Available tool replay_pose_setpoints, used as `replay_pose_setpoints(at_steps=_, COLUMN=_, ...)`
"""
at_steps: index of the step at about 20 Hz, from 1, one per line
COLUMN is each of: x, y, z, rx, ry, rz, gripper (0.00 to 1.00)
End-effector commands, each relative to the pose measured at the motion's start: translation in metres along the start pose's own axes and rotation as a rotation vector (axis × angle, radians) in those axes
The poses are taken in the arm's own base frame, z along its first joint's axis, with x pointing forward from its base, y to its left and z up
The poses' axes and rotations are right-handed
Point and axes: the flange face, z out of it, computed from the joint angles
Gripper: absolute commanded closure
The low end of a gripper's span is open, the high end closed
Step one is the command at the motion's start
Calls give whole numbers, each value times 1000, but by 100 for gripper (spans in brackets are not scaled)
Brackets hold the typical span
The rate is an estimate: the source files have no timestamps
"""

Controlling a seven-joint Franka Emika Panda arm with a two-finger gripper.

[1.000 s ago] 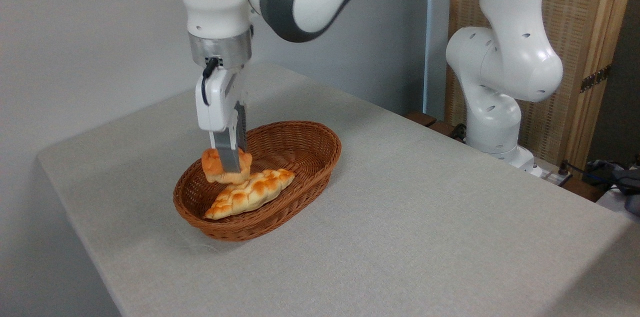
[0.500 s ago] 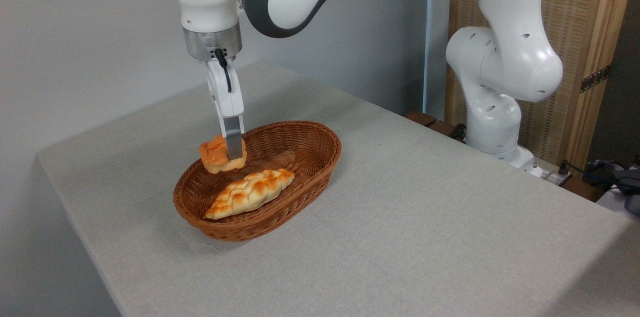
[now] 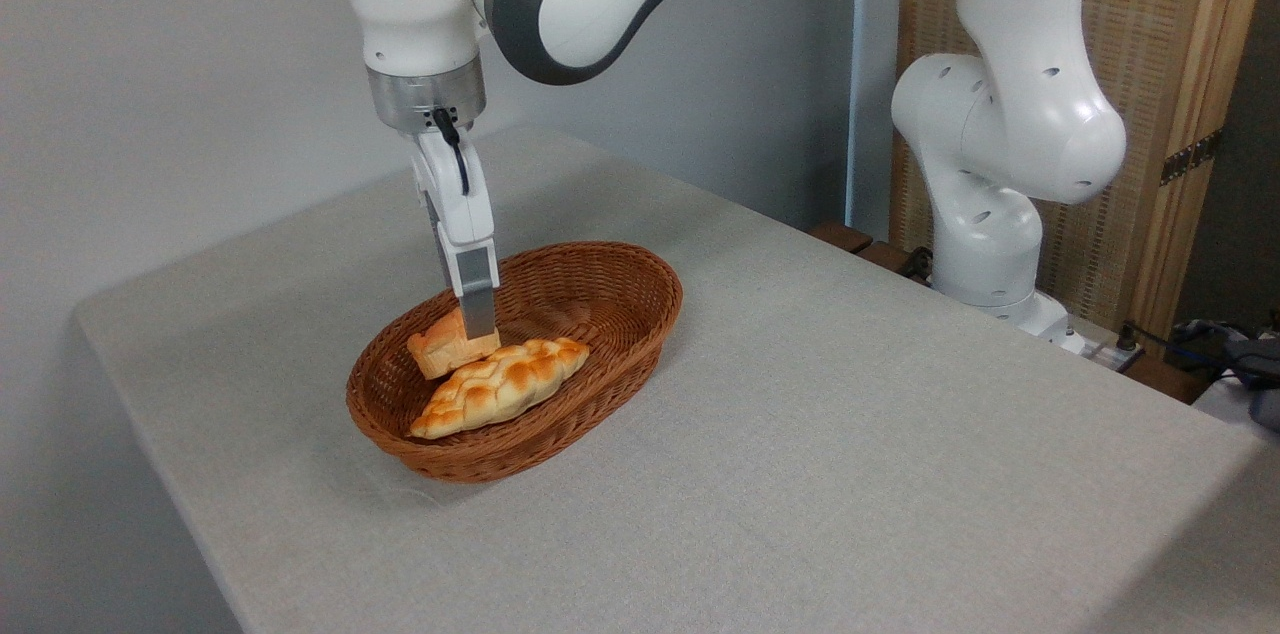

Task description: Put bread into the basket

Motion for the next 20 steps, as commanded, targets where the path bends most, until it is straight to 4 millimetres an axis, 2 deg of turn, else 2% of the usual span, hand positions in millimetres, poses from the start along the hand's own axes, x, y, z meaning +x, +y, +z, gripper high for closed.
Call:
replay_pose_setpoints(at_steps=1, x=-17, y=-15, z=-12, rx=6, ry=9, rz=-60, gripper=0)
replay_pose_setpoints(at_steps=7, x=-54, y=-47, z=-27, rx=30, ry=24, rz=-149, gripper=0)
replay_pose_setpoints(at_steps=12, x=-93, y=-74, z=-39, rx=62, ry=16, rz=-219, gripper=0)
replay_pose_setpoints(at_steps=18, x=-124, y=-94, z=-45, rx=111, ry=-35, rz=-274, gripper=0)
replay_pose_setpoints(at_steps=20, x=-128, y=-98, z=-54, rx=124, ry=-33, rz=-284, gripper=0)
